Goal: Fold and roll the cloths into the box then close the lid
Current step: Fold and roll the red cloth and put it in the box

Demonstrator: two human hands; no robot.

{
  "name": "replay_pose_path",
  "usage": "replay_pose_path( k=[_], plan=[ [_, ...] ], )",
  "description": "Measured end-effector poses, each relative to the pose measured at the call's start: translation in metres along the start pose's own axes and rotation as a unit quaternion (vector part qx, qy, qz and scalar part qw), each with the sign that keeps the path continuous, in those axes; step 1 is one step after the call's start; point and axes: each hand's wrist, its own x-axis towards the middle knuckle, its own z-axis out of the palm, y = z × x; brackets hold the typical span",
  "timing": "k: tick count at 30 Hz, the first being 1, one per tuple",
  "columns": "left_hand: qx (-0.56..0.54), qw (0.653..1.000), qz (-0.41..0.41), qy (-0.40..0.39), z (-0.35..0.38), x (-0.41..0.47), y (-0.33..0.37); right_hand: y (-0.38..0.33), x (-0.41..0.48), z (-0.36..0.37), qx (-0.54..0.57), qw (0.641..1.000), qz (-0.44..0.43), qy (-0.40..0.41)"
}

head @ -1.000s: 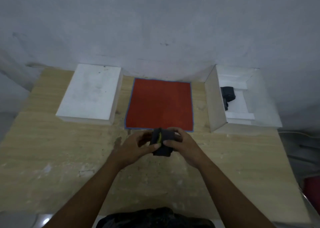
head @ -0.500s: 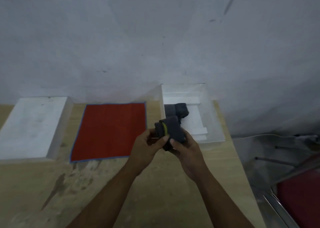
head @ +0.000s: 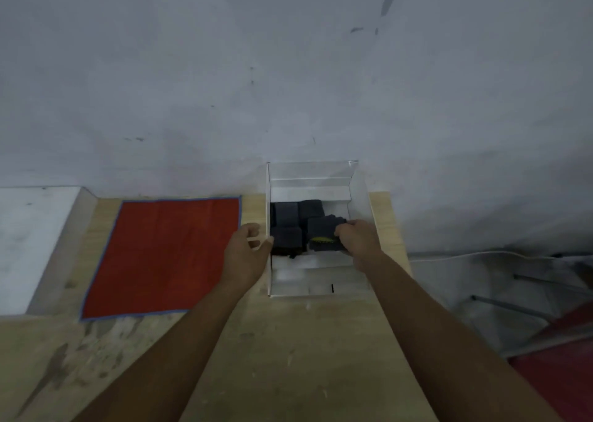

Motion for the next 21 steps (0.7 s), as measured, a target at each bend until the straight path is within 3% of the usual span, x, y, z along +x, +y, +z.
replay_pose_path(
  k=[4,10,15,21],
  plan=[
    [0.018,0.999,-0.002,-0.029,0.006,0.005,-0.002,0.008,0.035,0.012,-0.043,0.999,0.023,-0.024],
    [-0.003,1.0,-0.001,-0.012,0.01,0.002,-0.007,0.023,0.06,0.023,-0.132,0.991,0.021,-0.011],
    [-0.014,1.0,0.003,-0.011,0.015,0.004,-0.013,0.033,0.06,0.041,-0.247,0.969,-0.027,0.0],
    [0.004,0.999,0.005,-0.033,0.01,0.007,-0.014,0.032,0.057,0.037,-0.288,0.956,-0.051,-0.011]
  ],
)
